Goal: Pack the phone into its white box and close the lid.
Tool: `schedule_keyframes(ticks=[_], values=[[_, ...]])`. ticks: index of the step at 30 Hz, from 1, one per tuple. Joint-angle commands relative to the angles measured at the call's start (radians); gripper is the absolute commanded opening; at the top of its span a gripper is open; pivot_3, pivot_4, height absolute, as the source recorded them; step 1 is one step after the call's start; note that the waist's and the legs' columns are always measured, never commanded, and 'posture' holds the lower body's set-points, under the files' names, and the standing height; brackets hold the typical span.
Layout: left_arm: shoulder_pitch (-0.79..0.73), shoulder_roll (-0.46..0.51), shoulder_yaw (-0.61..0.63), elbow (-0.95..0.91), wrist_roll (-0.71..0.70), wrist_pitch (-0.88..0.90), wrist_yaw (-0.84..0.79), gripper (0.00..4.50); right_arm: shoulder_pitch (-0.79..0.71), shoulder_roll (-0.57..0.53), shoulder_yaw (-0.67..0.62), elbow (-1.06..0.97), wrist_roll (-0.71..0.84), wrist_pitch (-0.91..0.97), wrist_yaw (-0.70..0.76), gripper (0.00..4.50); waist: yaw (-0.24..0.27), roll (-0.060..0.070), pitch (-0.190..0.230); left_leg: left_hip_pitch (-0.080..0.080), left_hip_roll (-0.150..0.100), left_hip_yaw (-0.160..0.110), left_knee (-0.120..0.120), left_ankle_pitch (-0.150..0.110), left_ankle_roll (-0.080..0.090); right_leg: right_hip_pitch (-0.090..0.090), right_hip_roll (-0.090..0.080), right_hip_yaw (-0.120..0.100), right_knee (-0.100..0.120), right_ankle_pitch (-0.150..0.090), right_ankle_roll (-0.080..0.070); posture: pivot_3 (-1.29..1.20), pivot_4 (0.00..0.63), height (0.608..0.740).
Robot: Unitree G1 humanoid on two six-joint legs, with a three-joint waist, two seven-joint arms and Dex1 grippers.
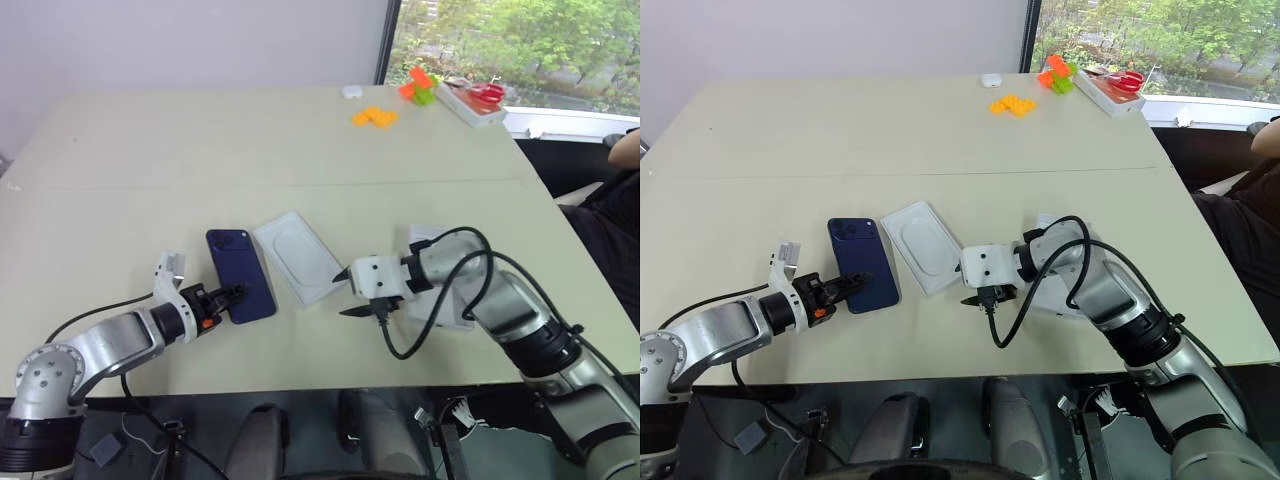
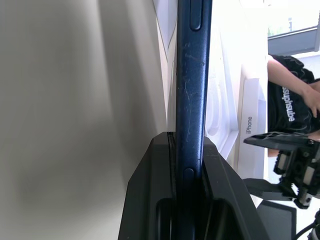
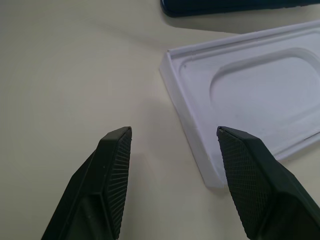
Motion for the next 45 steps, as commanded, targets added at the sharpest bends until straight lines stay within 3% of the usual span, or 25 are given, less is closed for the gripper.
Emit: schedule_keyframes(ticks=[1, 5, 6, 8, 12, 17, 26, 33, 45], values=[[-0.012, 0.002, 0.012, -0.030, -0.019, -0.005, -0.016, 0.00, -0.027, 0.020, 0.011, 0.041, -0.023, -0.052, -0.030, 2.82, 0.001, 0.000, 0.000, 0.000, 0.000, 0.000, 0.000, 0.000, 0.000, 0.000, 0.000, 0.000, 0.000, 0.000, 0.000, 0.00, 0.150, 0.726], [-0.010, 0.001, 0.013, -0.032, -0.019, -0.009, -0.013, 0.00, -0.029, 0.017, 0.023, 0.081, -0.048, -0.088, -0.035, 2.82, 0.004, 0.000, 0.000, 0.000, -0.001, -0.001, 0.000, 0.000, 0.000, 0.000, -0.002, 0.001, -0.001, 0.000, 0.000, 0.00, 0.150, 0.726], [-0.011, 0.000, 0.013, -0.031, -0.019, -0.010, -0.012, 0.00, -0.027, 0.015, 0.022, 0.078, -0.046, -0.088, -0.031, 2.59, 0.004, 0.000, 0.000, 0.000, -0.001, -0.001, 0.000, 0.000, 0.000, 0.000, -0.002, 0.001, -0.001, 0.000, 0.000, 0.00, 0.150, 0.726], [-0.012, 0.000, 0.013, -0.029, -0.019, -0.011, -0.011, 0.00, -0.022, 0.010, 0.017, 0.064, -0.041, -0.082, -0.022, 2.00, 0.004, 0.000, 0.000, 0.000, -0.001, -0.001, 0.000, 0.000, 0.000, 0.001, -0.003, 0.001, -0.001, 0.000, 0.000, 0.00, 0.150, 0.726], [-0.013, 0.000, 0.012, -0.027, -0.019, -0.011, -0.012, 0.00, -0.012, -0.001, 0.005, 0.028, -0.038, -0.067, -0.021, 0.03, 0.004, 0.000, 0.000, 0.000, -0.001, -0.002, 0.000, 0.000, 0.000, 0.001, -0.002, 0.001, -0.001, 0.000, 0.000, 0.00, 0.150, 0.726], [-0.019, 0.000, 0.010, -0.021, -0.019, -0.009, -0.016, 0.00, 0.014, -0.025, -0.009, -0.047, -0.040, -0.036, -0.028, 0.03, 0.005, 0.000, 0.000, 0.000, -0.001, -0.002, 0.000, 0.000, 0.000, 0.000, -0.002, 0.001, -0.001, 0.000, 0.000, 0.00, 0.150, 0.726], [-0.015, 0.006, 0.022, -0.013, -0.019, -0.001, -0.028, 0.00, 0.158, -0.160, -0.039, -0.369, 0.021, 0.179, 0.018, 0.03, 0.006, 0.000, 0.000, -0.001, -0.001, -0.002, 0.000, 0.000, 0.000, 0.001, -0.003, 0.001, -0.001, 0.000, 0.001, 0.00, 0.150, 0.726], [-0.025, 0.013, 0.015, -0.006, -0.019, 0.013, -0.034, 0.00, 0.194, -0.118, -0.017, -0.416, -0.052, 0.413, -0.126, 0.03, 0.005, 0.000, 0.000, 0.000, -0.001, -0.002, 0.000, 0.000, 0.000, 0.000, -0.002, 0.000, 0.000, 0.000, 0.001, 0.00, 0.150, 0.726], [-0.052, 0.021, 0.011, 0.012, -0.019, 0.038, -0.040, 0.00, 0.193, -0.103, 0.018, -0.465, -0.042, 0.513, -0.208, 0.03, 0.004, 0.000, 0.000, 0.000, -0.002, -0.002, 0.000, 0.000, 0.000, 0.001, -0.002, 0.000, 0.000, -0.001, 0.001, 0.00, 0.150, 0.726]])
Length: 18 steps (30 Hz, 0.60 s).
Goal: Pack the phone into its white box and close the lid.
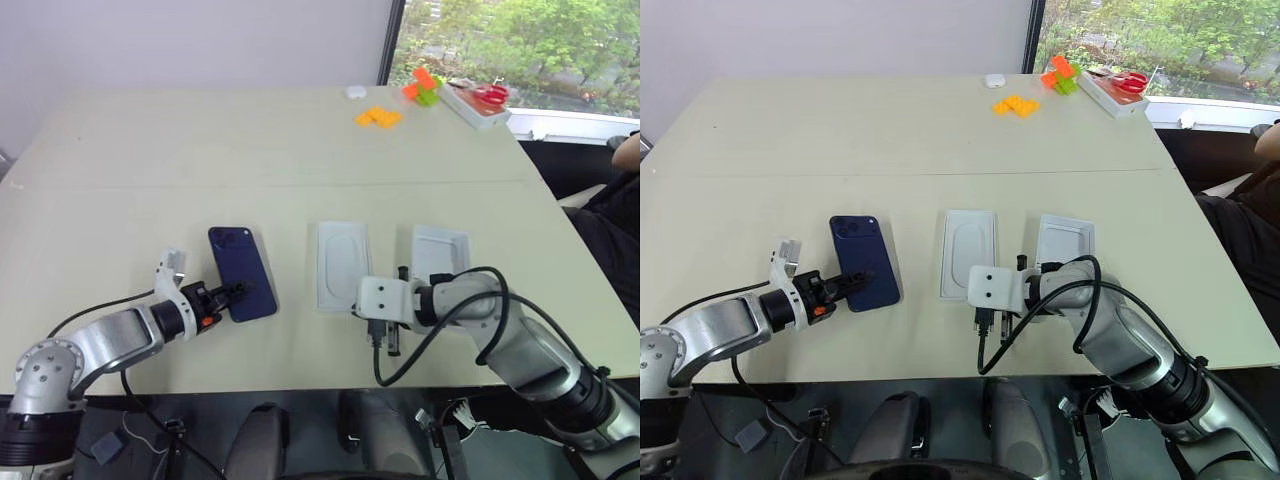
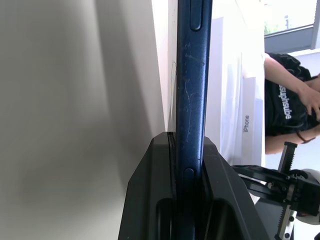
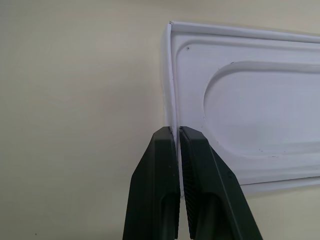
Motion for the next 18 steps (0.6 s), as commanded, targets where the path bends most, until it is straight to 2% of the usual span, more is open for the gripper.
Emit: schedule_keyframes(ticks=[1, 4, 8, 12, 18], values=[[-0.027, 0.014, 0.010, -0.008, -0.019, 0.004, -0.018, 0.00, -0.003, -0.007, -0.003, -0.033, 0.031, 0.002, 0.010, 0.03, 0.000, 0.000, 0.000, 0.000, 0.000, 0.000, 0.000, 0.000, 0.000, 0.000, 0.000, 0.000, 0.000, 0.000, 0.000, 0.00, 0.150, 0.726], [-0.043, 0.016, 0.005, -0.011, -0.019, 0.009, -0.017, 0.00, -0.006, -0.016, -0.013, -0.036, 0.050, -0.022, 0.018, 1.09, 0.001, 0.000, 0.000, 0.000, 0.000, 0.000, 0.000, 0.000, 0.000, 0.000, 0.000, 0.000, 0.000, 0.000, 0.000, 0.00, 0.150, 0.726], [-0.083, 0.017, -0.003, -0.027, -0.019, 0.018, -0.014, 0.00, -0.011, -0.025, -0.070, -0.048, 0.101, -0.069, 0.028, 3.10, 0.001, 0.000, 0.000, 0.000, 0.000, 0.000, 0.000, 0.000, 0.000, 0.000, 0.000, 0.000, 0.000, 0.000, 0.000, 0.00, 0.150, 0.726], [-0.170, -0.025, -0.021, -0.029, -0.019, 0.038, -0.012, 0.00, -0.006, -0.064, -0.189, -0.068, 0.233, -0.106, 0.096, 3.10, 0.004, 0.000, 0.000, 0.000, -0.001, 0.000, 0.000, 0.000, 0.000, 0.001, 0.000, 0.000, 0.000, 0.000, 0.000, 0.00, 0.150, 0.726], [-0.323, -0.131, -0.106, 0.033, -0.019, 0.081, 0.068, 0.00, -0.022, -0.088, -0.237, 0.000, 0.271, -0.118, 0.080, 3.10, 0.003, 0.000, 0.000, 0.000, -0.001, -0.001, 0.000, 0.000, 0.000, 0.002, -0.001, -0.001, -0.001, 0.000, 0.001, 0.00, 0.150, 0.726]])
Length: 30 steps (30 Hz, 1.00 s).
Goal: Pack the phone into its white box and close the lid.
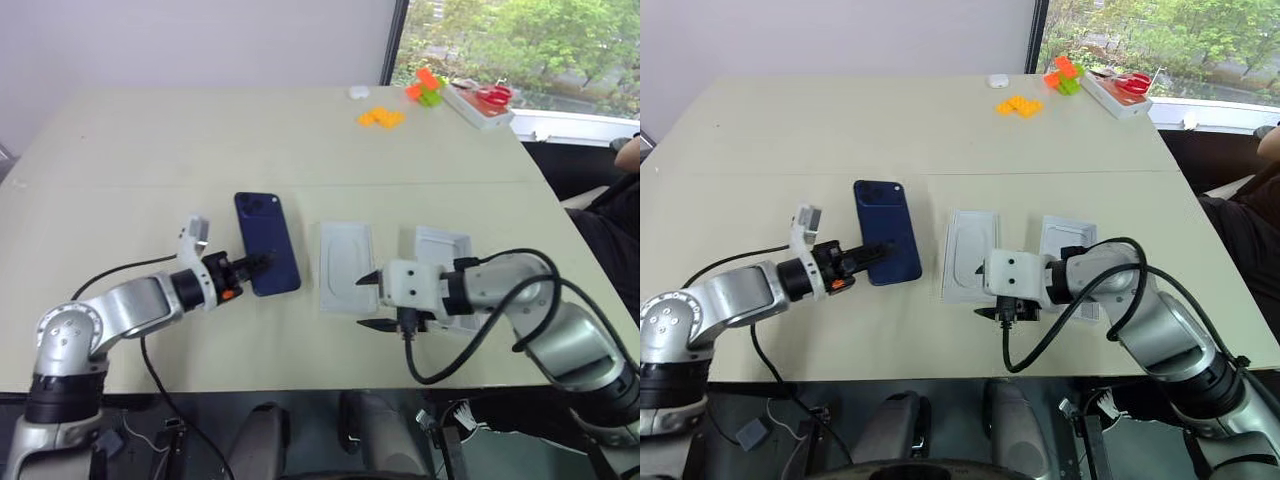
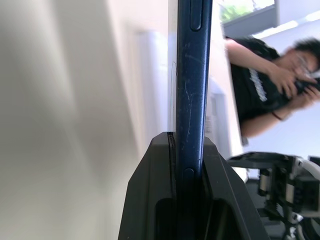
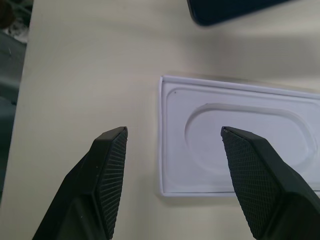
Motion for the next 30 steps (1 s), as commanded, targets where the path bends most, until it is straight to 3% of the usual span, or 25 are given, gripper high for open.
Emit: schedule_keyframes(ticks=[1, 10, 30], values=[[-0.105, -0.074, -0.046, 0.043, -0.019, 0.031, 0.054, 0.00, -0.016, -0.018, -0.037, 0.031, 0.011, -0.028, -0.019, 3.10, 0.001, 0.000, 0.000, 0.000, 0.000, 0.000, 0.000, 0.000, 0.000, 0.000, 0.000, 0.000, 0.000, 0.000, 0.000, 0.00, 0.150, 0.726], [-0.293, -0.255, -0.117, 0.257, -0.019, 0.155, 0.200, 0.00, -0.007, -0.043, -0.053, 0.073, 0.003, -0.029, -0.071, 3.10, -0.002, 0.000, 0.000, 0.000, -0.001, -0.001, 0.001, 0.000, 0.000, 0.000, 0.000, 0.001, 0.001, 0.002, 0.003, 0.00, 0.150, 0.726], [-0.332, -0.347, -0.100, 0.361, -0.019, 0.228, 0.320, 0.00, 0.097, -0.065, -0.145, 0.074, 0.096, 0.025, -0.114, 3.10, 0.003, 0.000, 0.000, 0.000, -0.001, -0.002, 0.001, 0.001, -0.002, 0.000, 0.000, 0.000, 0.001, 0.002, 0.003, 0.00, 0.150, 0.726]])
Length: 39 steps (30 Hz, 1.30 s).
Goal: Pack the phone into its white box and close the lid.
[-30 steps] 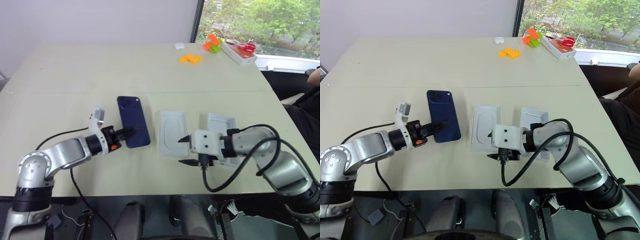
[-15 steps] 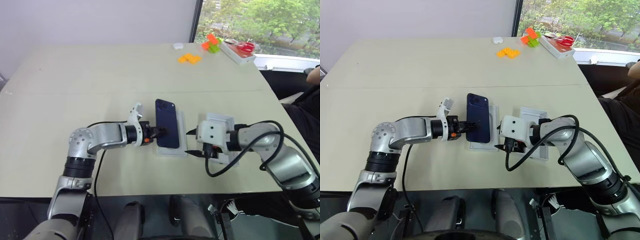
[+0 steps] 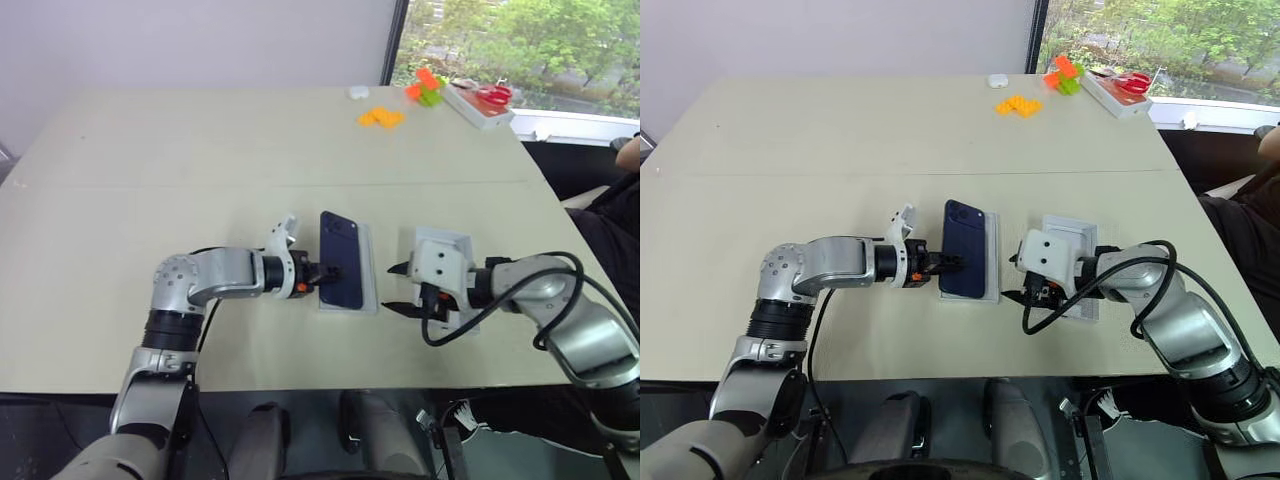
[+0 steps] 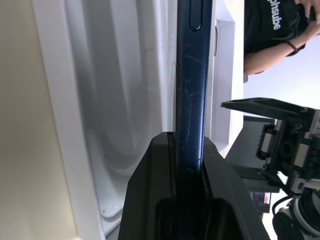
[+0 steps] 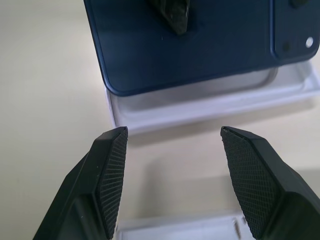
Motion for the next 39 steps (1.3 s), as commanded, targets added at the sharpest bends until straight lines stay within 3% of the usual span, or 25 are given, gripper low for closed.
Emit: schedule_keyframes(ticks=[1, 24, 26, 28, 33, 34, 39], values=[[-0.030, -0.015, 0.017, -0.007, -0.020, -0.001, 0.005, 0.00, -0.005, -0.008, -0.042, -0.031, 0.038, 0.014, -0.007, 3.10, 0.000, 0.000, 0.000, 0.000, 0.000, 0.000, 0.000, 0.000, 0.000, 0.000, 0.000, 0.000, 0.000, 0.000, 0.000, 0.00, 0.150, 0.726], [-0.030, -0.022, -0.004, 0.013, -0.020, -0.018, 0.021, 0.00, 0.007, -0.028, -0.023, -0.051, 0.064, 0.026, -0.023, 3.10, 0.001, 0.000, 0.000, 0.000, 0.000, 0.000, 0.000, 0.000, 0.000, 0.000, 0.000, 0.000, 0.000, 0.000, 0.000, 0.00, 0.150, 0.726], [-0.032, -0.024, -0.007, 0.010, -0.020, -0.019, 0.016, 0.98, 0.008, -0.028, -0.023, -0.053, 0.065, 0.027, -0.023, 3.14, 0.001, 0.000, 0.000, 0.000, 0.000, 0.000, 0.000, 0.000, 0.000, 0.000, 0.000, 0.000, 0.000, 0.000, 0.000, 0.00, 0.150, 0.726], [-0.035, -0.024, -0.009, 0.006, -0.020, -0.020, 0.012, 1.67, 0.009, -0.029, -0.023, -0.054, 0.065, 0.027, -0.022, 3.14, 0.001, 0.000, 0.000, 0.000, 0.000, 0.000, 0.000, 0.000, 0.000, 0.000, 0.000, 0.000, 0.000, 0.000, 0.000, 0.00, 0.150, 0.726], [-0.036, -0.017, -0.012, -0.014, -0.020, -0.011, -0.008, 4.17, 0.011, -0.028, -0.021, -0.057, 0.066, 0.030, -0.022, 3.14, 0.001, 0.000, 0.000, 0.000, 0.000, 0.000, 0.000, 0.000, 0.000, 0.000, 0.000, 0.000, 0.000, 0.000, 0.000, 0.00, 0.150, 0.726], [-0.035, -0.015, -0.013, -0.018, -0.020, -0.010, -0.012, 4.45, 0.011, -0.028, -0.021, -0.058, 0.066, 0.031, -0.022, 3.14, 0.001, 0.000, 0.000, 0.000, 0.000, 0.000, 0.000, 0.000, 0.000, 0.000, 0.000, 0.000, 0.000, 0.000, 0.000, 0.00, 0.150, 0.726], [-0.028, 0.012, -0.021, -0.047, -0.020, 0.004, -0.035, 4.45, 0.010, -0.025, -0.018, -0.056, 0.066, 0.033, -0.023, 3.14, -0.001, 0.000, 0.000, 0.000, 0.000, 0.000, 0.000, 0.000, 0.000, 0.001, 0.000, 0.000, 0.000, 0.000, 0.000, 0.00, 0.150, 0.726]])
